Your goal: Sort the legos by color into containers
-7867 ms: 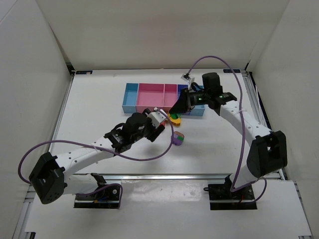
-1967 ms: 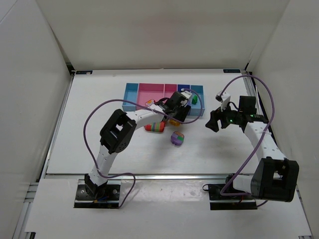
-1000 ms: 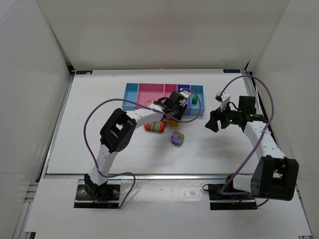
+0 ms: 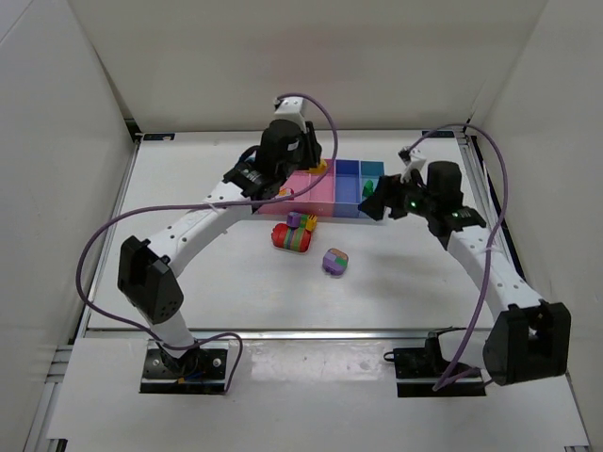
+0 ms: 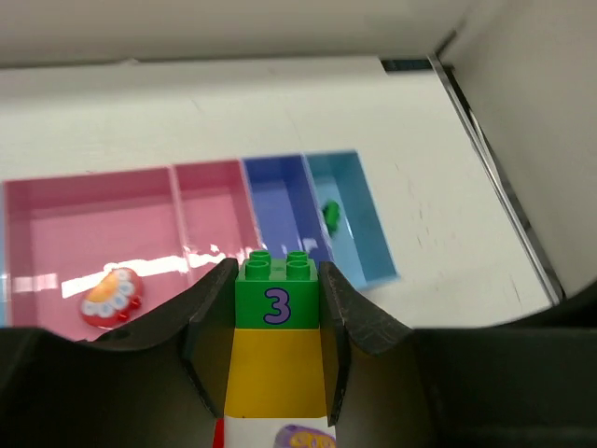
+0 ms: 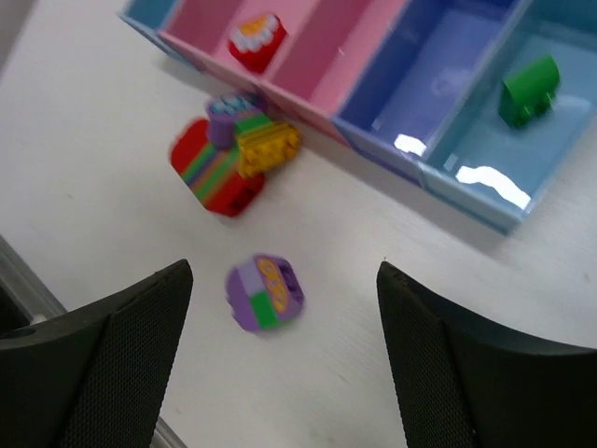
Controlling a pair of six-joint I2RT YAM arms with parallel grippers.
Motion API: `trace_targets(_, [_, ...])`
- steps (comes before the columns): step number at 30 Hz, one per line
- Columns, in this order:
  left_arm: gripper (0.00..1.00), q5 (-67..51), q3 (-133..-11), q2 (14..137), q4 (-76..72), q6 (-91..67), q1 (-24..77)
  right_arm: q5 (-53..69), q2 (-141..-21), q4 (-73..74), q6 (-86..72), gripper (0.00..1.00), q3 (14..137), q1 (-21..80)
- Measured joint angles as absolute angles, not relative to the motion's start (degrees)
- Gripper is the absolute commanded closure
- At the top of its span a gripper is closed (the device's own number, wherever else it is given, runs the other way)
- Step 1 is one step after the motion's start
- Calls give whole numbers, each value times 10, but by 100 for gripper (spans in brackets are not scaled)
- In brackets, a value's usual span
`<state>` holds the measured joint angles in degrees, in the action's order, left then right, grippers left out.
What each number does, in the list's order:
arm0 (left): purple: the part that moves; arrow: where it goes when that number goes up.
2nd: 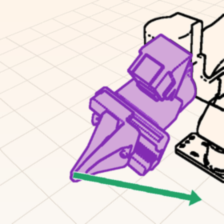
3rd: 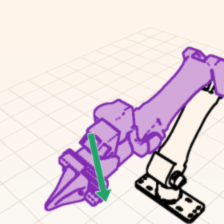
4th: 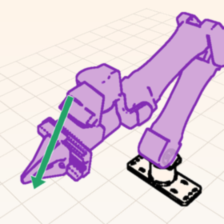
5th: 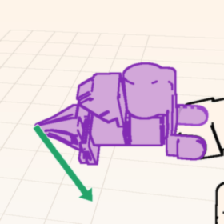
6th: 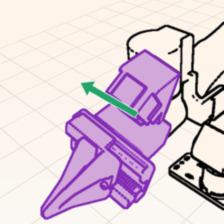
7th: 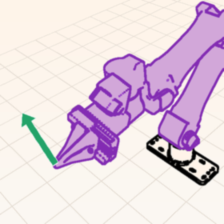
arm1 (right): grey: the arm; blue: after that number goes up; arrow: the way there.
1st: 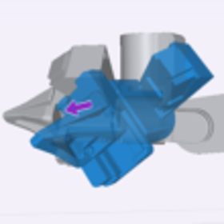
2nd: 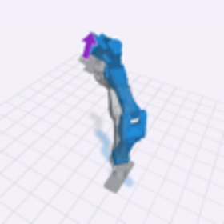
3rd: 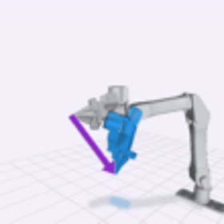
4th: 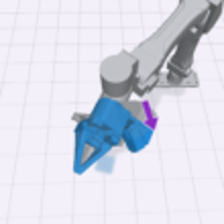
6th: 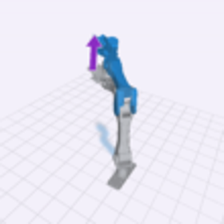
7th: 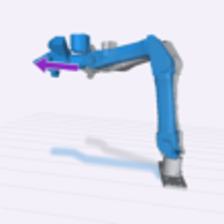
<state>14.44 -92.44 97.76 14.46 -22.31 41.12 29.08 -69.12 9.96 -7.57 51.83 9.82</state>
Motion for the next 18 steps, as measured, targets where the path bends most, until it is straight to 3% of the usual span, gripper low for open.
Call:
trace_targets(8, [90, 189, -926, 972, 146, -249, 375, 240, -813, 9, -255, 17, 654, 185])
trace_targets(18, [90, 181, -926, 972, 145, -290, 342, 243, -899, -80, -399, 15, 697, 219])
